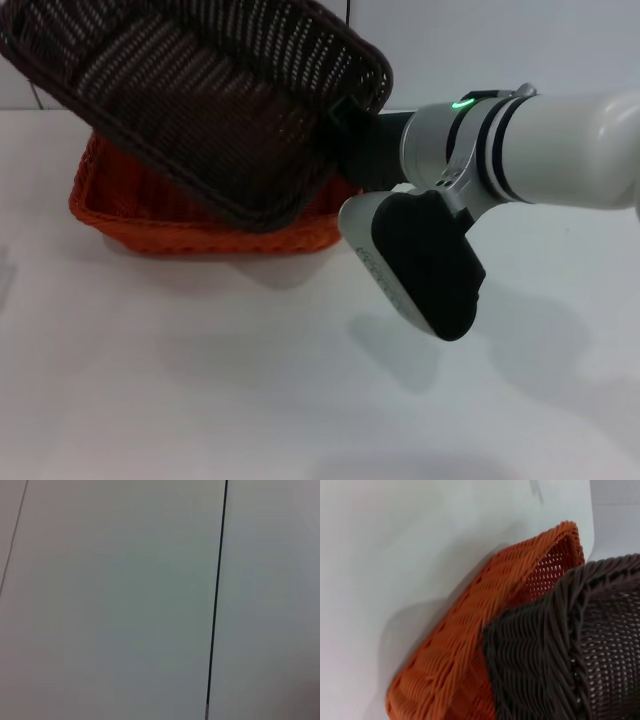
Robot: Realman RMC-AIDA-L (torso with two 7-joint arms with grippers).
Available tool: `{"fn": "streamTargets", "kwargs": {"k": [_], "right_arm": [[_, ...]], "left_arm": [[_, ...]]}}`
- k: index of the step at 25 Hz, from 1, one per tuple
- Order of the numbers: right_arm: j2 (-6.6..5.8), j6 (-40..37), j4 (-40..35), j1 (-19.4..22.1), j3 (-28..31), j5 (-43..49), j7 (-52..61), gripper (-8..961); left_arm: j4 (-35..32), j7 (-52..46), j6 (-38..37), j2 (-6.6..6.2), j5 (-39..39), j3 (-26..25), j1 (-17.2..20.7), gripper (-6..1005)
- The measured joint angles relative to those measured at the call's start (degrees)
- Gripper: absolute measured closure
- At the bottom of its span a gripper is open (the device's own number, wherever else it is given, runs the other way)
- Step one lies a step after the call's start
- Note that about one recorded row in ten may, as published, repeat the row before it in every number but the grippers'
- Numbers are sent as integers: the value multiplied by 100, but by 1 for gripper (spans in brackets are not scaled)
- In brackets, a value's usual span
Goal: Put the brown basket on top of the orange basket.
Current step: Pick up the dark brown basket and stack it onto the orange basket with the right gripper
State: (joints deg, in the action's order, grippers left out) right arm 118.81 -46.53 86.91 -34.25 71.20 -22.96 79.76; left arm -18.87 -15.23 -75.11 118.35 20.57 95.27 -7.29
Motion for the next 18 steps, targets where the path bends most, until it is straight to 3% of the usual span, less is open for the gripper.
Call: {"fn": "streamTargets", "kwargs": {"k": [18], "right_arm": [[-4, 118, -150, 189, 574, -154, -1384, 802]], "left_arm": [[94, 3, -72, 37, -10, 94, -24, 162]]}}
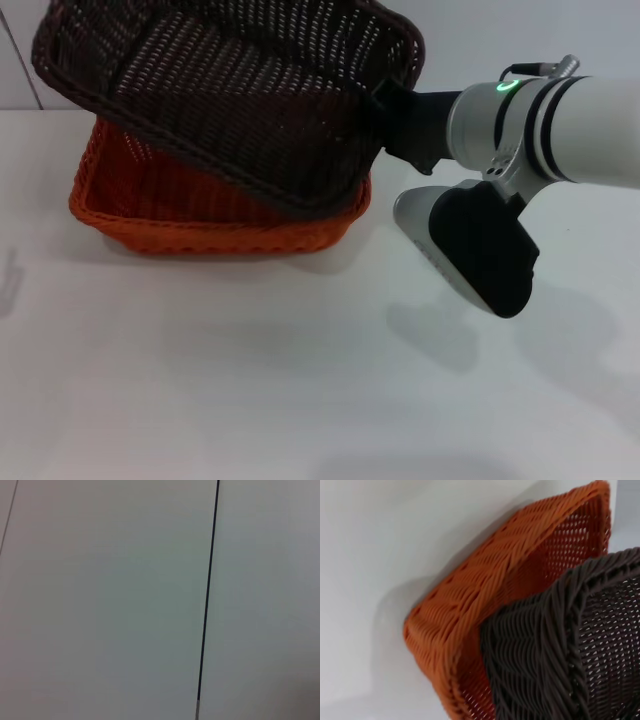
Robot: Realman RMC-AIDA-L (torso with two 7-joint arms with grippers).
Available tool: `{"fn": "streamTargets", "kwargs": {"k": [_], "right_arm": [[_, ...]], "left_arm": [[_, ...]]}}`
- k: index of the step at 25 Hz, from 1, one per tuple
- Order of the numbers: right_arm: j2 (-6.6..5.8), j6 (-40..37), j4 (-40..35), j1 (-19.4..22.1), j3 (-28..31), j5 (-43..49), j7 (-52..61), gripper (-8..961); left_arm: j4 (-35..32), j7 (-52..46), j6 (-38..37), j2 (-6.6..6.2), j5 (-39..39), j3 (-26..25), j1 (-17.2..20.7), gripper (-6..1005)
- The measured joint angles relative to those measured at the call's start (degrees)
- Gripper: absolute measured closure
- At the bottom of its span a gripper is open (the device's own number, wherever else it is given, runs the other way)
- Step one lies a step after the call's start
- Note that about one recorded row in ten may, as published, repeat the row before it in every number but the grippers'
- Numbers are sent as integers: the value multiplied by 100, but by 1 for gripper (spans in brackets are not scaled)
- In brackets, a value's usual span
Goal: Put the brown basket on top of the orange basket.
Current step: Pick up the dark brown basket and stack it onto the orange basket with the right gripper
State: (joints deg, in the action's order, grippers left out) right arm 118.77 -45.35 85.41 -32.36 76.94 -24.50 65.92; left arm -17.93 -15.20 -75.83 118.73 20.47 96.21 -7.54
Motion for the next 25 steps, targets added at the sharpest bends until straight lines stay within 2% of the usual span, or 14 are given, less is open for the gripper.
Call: {"fn": "streamTargets", "kwargs": {"k": [9, 17, 25], "right_arm": [[-33, 292, -725, -284, 74, -31, -82, 803], [-25, 472, -886, -295, -70, -142, -85, 802], [-7, 1020, -1314, -298, -246, -267, -87, 808]], "left_arm": [[39, 62, 33, 19, -2, 67, -23, 162], [42, 88, 17, 19, 2, 64, -46, 163], [53, 97, 35, 12, -1, 52, -103, 163]]}}
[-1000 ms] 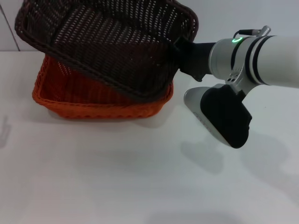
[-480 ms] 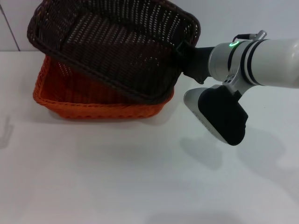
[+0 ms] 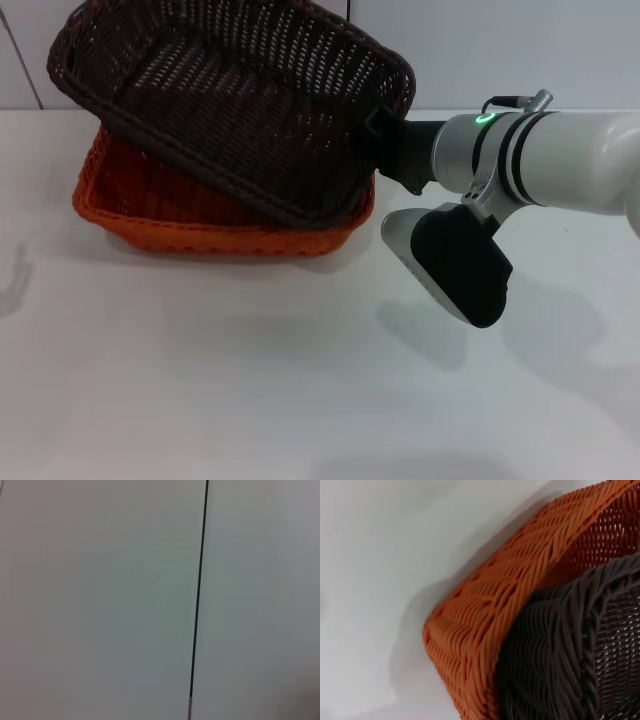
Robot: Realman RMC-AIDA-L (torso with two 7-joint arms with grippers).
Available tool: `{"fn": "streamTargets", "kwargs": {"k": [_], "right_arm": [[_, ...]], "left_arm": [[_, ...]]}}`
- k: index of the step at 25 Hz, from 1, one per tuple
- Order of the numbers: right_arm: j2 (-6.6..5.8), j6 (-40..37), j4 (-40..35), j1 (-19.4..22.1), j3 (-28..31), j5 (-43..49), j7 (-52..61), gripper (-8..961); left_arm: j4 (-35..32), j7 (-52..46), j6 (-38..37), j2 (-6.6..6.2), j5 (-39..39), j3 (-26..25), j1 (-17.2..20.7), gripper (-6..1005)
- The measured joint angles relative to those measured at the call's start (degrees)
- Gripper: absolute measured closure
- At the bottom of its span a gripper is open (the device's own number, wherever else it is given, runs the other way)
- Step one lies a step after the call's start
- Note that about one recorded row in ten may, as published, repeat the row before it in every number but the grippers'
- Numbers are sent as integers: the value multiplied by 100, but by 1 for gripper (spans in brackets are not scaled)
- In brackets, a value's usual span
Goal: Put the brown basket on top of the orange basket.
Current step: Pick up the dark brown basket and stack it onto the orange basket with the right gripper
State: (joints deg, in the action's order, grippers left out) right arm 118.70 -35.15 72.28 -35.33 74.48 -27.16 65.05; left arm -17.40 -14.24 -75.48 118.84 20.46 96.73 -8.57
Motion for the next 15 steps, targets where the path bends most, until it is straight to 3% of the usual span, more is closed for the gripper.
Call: {"fn": "streamTargets", "kwargs": {"k": [15], "right_arm": [[15, 956, -476, 191, -397, -61, -6, 807]], "left_arm": [[26, 199, 75, -10, 2, -102, -131, 163]]}}
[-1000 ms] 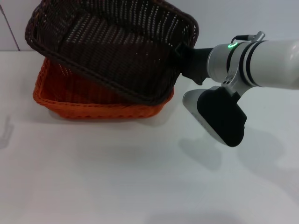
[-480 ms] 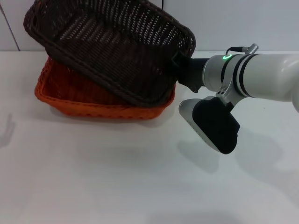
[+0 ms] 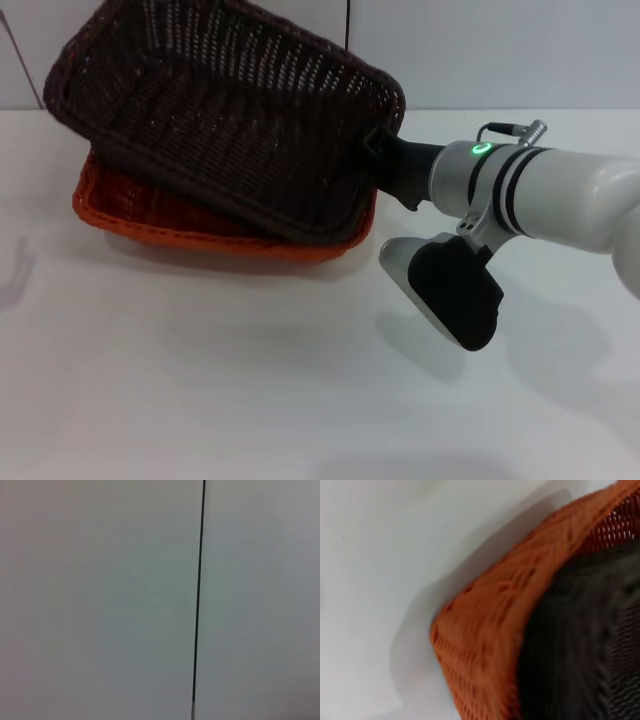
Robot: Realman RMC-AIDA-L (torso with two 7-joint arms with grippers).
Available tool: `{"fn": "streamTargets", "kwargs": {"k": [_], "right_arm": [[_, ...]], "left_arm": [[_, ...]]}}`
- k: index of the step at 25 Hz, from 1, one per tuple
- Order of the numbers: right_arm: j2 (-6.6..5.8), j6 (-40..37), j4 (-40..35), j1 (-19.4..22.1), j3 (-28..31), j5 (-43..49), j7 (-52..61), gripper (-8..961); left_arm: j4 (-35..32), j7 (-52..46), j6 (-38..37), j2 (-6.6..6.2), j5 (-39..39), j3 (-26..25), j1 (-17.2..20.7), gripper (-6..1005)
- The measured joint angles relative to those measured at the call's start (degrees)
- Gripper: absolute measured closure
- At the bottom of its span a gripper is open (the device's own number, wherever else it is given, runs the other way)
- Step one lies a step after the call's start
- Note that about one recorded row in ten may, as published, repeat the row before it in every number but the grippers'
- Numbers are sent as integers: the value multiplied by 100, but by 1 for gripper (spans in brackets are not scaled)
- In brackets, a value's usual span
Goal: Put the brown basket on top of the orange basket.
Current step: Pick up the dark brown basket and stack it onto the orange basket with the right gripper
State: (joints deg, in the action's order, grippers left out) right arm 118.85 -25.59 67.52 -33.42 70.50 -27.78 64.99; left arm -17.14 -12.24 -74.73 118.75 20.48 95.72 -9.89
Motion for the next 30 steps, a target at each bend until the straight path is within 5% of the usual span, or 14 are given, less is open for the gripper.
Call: {"fn": "streamTargets", "kwargs": {"k": [18, 30], "right_arm": [[19, 93, 322, 384, -180, 389, 3, 349], [77, 194, 826, 1035, -366, 777, 60, 344]], "left_arm": [[18, 91, 338, 8, 11, -83, -109, 170], [18, 91, 347, 8, 8, -55, -141, 172]]}}
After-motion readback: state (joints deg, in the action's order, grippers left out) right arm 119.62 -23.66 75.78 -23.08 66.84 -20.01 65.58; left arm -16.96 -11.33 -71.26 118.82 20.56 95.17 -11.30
